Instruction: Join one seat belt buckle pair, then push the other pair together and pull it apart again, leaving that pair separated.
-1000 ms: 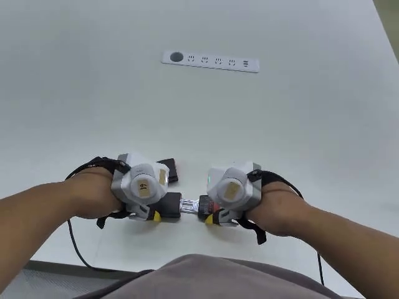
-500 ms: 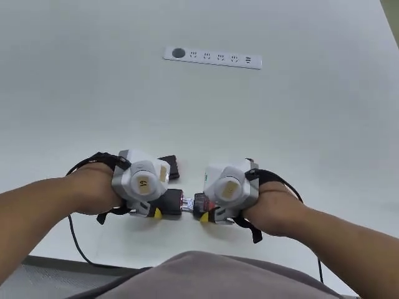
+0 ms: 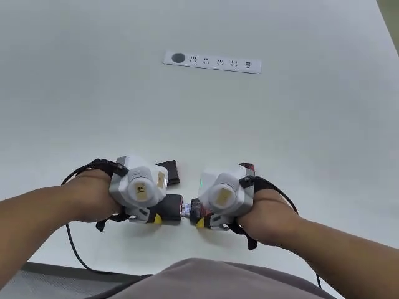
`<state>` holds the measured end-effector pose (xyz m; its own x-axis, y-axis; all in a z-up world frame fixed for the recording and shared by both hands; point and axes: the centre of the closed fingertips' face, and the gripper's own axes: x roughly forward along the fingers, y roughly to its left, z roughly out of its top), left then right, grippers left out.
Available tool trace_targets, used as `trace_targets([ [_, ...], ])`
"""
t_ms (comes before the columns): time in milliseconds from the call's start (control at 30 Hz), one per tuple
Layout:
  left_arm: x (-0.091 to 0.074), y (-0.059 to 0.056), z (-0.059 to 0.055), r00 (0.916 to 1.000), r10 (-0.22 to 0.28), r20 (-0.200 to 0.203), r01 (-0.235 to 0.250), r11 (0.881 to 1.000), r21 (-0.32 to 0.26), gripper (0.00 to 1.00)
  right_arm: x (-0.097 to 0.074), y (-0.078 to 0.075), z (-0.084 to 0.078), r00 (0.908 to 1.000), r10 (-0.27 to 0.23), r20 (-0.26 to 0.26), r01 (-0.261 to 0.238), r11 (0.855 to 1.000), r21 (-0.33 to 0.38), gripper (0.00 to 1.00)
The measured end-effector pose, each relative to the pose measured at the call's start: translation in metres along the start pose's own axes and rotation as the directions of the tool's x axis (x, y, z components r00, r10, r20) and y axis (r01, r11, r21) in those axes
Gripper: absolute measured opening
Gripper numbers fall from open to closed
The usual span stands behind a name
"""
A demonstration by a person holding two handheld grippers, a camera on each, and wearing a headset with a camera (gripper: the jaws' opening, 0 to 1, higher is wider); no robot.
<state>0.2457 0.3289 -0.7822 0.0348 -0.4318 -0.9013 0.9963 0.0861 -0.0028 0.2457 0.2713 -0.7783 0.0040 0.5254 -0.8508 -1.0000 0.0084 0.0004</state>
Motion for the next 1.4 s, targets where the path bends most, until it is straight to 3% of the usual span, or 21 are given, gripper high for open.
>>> trace_targets([
  [300,0.001,0.0,-0.001,1.0,0.004,0.001,-0.004,1.0,0.008,0.33,0.006,-0.001,0.009,1.0,-0.005,0.005,0.004,1.0,0.024,0.29],
  [333,0.0,0.001,-0.001,1.0,0.008,0.001,-0.008,1.0,0.009,0.33,0.011,-0.003,0.022,0.9988,-0.028,0.04,0.028,1.0,0.009,0.29],
  [367,0.001,0.0,-0.001,1.0,0.006,0.003,-0.006,1.0,0.01,0.33,0.014,0.004,0.018,0.9999,-0.009,0.01,0.009,1.0,0.002,0.29],
  [700,0.001,-0.003,-0.002,1.0,0.006,0.001,-0.006,1.0,0.008,0.33,0.009,0.005,0.011,1.0,-0.004,0.006,0.004,1.0,-0.008,0.29],
  [800,0.0,-0.005,-0.001,1.0,0.004,0.005,-0.004,1.0,0.012,0.33,0.005,0.006,0.006,0.9999,-0.008,0.009,0.008,0.998,-0.066,0.29],
  [1400,-0.001,-0.002,-0.001,0.9999,-0.004,0.011,0.004,1.0,0.001,0.33,0.002,0.001,0.0,0.9997,-0.002,0.023,0.002,1.0,-0.018,0.3],
])
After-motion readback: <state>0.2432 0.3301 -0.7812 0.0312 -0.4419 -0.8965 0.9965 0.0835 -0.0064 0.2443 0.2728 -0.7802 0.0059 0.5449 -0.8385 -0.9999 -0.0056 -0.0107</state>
